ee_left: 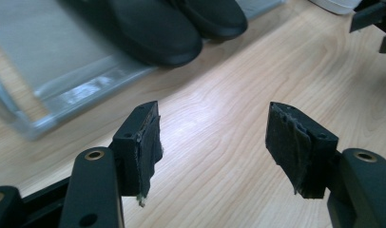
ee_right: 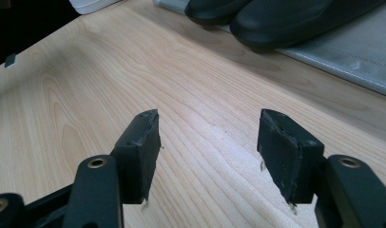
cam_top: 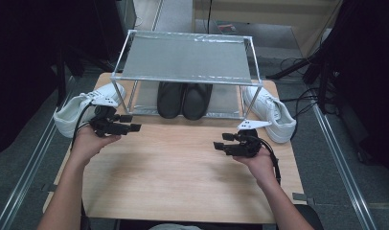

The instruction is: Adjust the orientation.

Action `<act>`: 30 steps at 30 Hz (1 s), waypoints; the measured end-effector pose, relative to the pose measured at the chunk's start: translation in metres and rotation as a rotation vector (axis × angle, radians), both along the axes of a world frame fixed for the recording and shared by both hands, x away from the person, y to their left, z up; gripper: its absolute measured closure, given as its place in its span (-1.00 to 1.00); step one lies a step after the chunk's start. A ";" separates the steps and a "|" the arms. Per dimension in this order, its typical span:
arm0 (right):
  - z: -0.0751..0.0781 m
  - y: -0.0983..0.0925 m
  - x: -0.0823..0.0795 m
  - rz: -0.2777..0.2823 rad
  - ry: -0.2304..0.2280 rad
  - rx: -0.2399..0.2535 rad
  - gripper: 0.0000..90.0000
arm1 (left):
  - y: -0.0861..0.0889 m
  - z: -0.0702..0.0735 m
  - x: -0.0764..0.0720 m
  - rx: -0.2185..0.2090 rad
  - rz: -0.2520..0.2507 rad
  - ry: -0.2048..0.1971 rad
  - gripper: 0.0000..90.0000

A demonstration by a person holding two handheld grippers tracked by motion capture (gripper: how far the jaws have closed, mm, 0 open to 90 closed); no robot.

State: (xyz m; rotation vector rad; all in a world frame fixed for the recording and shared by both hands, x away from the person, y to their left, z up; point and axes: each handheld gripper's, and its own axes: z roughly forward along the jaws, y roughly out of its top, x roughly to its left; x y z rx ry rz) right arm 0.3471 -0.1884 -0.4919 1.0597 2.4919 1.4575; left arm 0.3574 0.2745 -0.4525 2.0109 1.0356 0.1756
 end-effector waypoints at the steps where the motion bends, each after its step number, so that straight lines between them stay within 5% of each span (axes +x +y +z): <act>1: 0.000 0.000 0.000 0.001 0.000 -0.001 -0.08 | 0.002 0.000 0.000 -0.001 0.007 0.000 -0.18; 22: -0.001 -0.001 -0.002 -0.006 0.009 -0.012 -0.08 | 0.081 0.005 -0.008 0.029 0.141 -0.015 -0.20; 25: -0.002 -0.002 -0.005 -0.011 0.012 -0.012 -0.08 | 0.093 0.004 -0.007 0.001 0.148 -0.005 -0.20; 30: -0.004 -0.004 -0.008 -0.019 0.016 -0.018 -0.08 | 0.112 0.006 -0.003 0.064 0.206 -0.007 -0.19</act>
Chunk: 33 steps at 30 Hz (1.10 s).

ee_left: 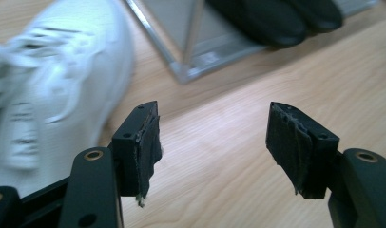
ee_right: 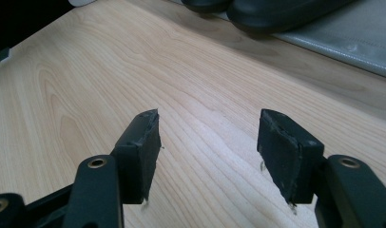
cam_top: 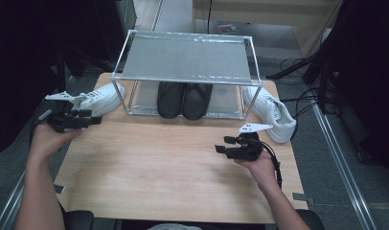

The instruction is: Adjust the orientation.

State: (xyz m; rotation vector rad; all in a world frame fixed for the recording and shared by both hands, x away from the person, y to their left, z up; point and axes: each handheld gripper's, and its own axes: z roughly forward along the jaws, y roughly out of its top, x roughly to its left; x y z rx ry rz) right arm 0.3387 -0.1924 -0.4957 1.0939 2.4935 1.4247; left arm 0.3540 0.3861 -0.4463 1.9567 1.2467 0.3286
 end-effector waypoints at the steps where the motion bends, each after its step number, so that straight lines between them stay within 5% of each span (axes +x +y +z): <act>1: 0.000 -0.001 -0.001 -0.004 0.003 -0.002 -0.08 | 0.005 0.000 0.000 -0.001 0.018 -0.007 -0.18; 5: -0.002 -0.005 -0.004 -0.019 0.005 -0.008 -0.08 | 0.019 -0.002 0.004 0.019 0.054 -0.006 -0.15; 10: -0.003 -0.010 -0.008 -0.038 0.007 -0.010 -0.08 | 0.042 -0.005 0.008 -0.005 0.100 -0.001 -0.11; 16: -0.005 -0.013 -0.011 -0.056 0.007 -0.011 -0.07 | 0.051 -0.014 0.021 -0.004 0.129 -0.002 -0.05; 18: -0.006 -0.013 -0.011 -0.059 0.010 -0.012 -0.08 | 0.051 -0.021 0.029 0.018 0.130 0.029 -0.03; 19: -0.006 -0.013 -0.011 -0.058 0.012 -0.013 -0.07 | 0.050 -0.021 0.031 0.046 0.130 0.023 0.02; 22: -0.007 -0.012 -0.011 -0.059 0.010 -0.016 -0.07 | 0.051 -0.019 0.033 0.020 0.145 -0.017 0.11; 26: -0.008 -0.010 -0.010 -0.058 0.017 -0.018 -0.07 | 0.044 -0.024 0.040 0.050 0.134 -0.011 0.15; 31: -0.009 -0.008 -0.010 -0.049 0.016 -0.026 -0.07 | 0.032 -0.039 0.056 0.065 0.098 0.054 0.21; 33: -0.009 -0.008 -0.010 -0.049 0.015 -0.028 -0.07 | 0.027 -0.042 0.059 0.117 0.092 0.073 0.27</act>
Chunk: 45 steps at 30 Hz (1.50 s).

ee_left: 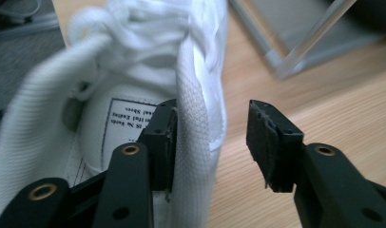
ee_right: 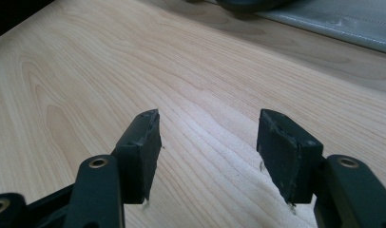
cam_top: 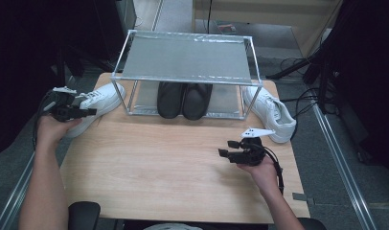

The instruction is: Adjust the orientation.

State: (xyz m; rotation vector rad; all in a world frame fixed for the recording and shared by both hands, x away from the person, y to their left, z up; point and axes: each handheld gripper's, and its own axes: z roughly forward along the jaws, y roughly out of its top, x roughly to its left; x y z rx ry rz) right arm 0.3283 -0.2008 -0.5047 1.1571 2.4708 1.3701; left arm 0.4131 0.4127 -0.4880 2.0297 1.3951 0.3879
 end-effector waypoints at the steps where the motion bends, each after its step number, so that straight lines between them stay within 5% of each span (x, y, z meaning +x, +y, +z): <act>1: 0.000 0.000 0.000 0.000 0.000 0.001 -0.07 | -0.001 0.000 0.000 -0.005 0.001 0.006 0.29; 8: -0.001 0.002 0.001 0.002 0.002 -0.006 -0.07 | -0.002 0.002 0.002 0.025 0.062 0.011 0.66; 17: -0.002 0.002 0.001 0.004 0.002 -0.007 -0.07 | -0.005 0.004 -0.001 0.078 0.064 -0.014 0.76; 27: -0.002 0.004 0.001 0.009 0.000 -0.014 -0.07 | 0.004 0.023 -0.016 -0.003 0.086 -0.062 0.80; 41: -0.001 0.014 0.008 0.040 -0.002 -0.016 -0.07 | 0.007 0.035 -0.042 0.044 0.108 -0.055 0.80; 45: 0.000 0.017 0.010 0.051 -0.001 -0.011 -0.07 | 0.010 0.037 -0.053 0.018 0.114 -0.055 0.80</act>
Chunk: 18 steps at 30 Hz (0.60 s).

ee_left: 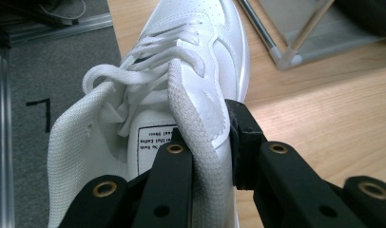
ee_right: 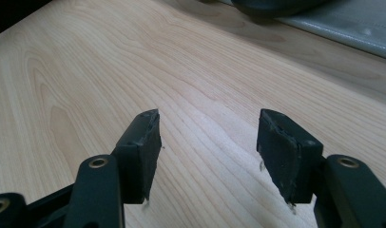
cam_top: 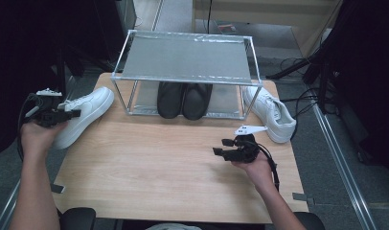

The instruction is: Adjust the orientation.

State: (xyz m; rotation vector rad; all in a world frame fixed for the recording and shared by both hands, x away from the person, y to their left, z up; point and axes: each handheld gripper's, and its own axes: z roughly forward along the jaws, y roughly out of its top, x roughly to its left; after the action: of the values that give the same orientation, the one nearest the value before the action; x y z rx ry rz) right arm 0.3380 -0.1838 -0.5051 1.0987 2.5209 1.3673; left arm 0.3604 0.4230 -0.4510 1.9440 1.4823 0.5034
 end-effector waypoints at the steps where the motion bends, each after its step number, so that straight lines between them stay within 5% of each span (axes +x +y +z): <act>1: 0.000 0.001 0.001 0.004 0.002 -0.001 -0.07 | 0.001 0.000 -0.004 -0.010 0.004 -0.005 0.80; 18: 0.003 0.019 0.016 0.057 0.001 0.028 -0.07 | -0.013 0.014 -0.054 -0.015 -0.008 -0.016 0.79</act>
State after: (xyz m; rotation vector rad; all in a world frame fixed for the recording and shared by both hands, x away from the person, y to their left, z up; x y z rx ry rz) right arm 0.3538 -0.1644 -0.5016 1.0403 2.5598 1.4205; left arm 0.3065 0.4099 -0.4371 1.9299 1.4637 0.5018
